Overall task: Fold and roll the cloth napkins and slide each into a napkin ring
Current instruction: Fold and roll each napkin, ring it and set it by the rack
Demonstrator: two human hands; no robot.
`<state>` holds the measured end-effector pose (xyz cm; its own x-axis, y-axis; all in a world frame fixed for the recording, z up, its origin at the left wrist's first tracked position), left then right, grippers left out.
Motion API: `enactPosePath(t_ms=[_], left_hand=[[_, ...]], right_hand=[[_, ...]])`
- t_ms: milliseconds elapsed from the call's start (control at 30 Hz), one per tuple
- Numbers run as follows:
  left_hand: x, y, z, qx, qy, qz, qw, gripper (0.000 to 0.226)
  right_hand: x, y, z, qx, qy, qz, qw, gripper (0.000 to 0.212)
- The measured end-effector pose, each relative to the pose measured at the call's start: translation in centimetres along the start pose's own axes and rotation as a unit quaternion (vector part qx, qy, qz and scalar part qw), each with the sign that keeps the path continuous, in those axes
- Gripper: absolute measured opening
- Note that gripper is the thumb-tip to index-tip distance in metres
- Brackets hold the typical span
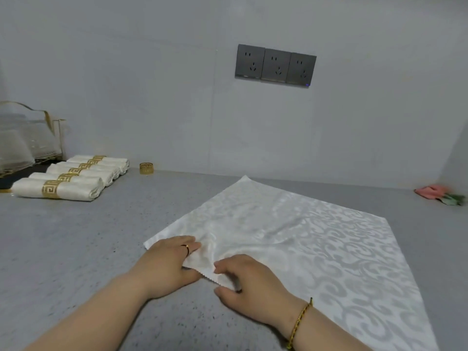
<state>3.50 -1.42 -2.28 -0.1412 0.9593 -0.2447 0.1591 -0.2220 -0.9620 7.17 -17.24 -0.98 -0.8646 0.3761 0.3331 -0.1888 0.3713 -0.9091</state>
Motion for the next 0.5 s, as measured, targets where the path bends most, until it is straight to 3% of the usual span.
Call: enactPosePath(t_ms=[167,300,500], left_hand=[[-0.4,-0.8,0.7,-0.046,-0.022,-0.027,0.998,0.104],[0.1,-1.7,1.7,-0.049,-0.022,-0.060,0.997,0.053],[1.6,-2.8,5.5,-0.041,-0.040,-0.076,0.996,0.045]], right_hand=[[0.1,-0.3,0.8,0.020,0.005,0.045,0.999,0.046],[0.0,-1.2,2.6,0.028,0.003,0.096,0.995,0.043],[-2.1,-3.3,6.2,0.030,0.046,0.178,0.983,0.040]])
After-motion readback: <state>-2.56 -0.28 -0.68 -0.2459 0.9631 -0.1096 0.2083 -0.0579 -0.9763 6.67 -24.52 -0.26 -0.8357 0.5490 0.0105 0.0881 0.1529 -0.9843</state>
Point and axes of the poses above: each hand's wrist, its own z-axis away from the middle knuckle, its own y-axis out of the palm, x = y × z, the point moved 4 cm from there along -z, towards the middle knuckle, and after that the axes turned 2 degrees about -y, right-handed, at the moved point
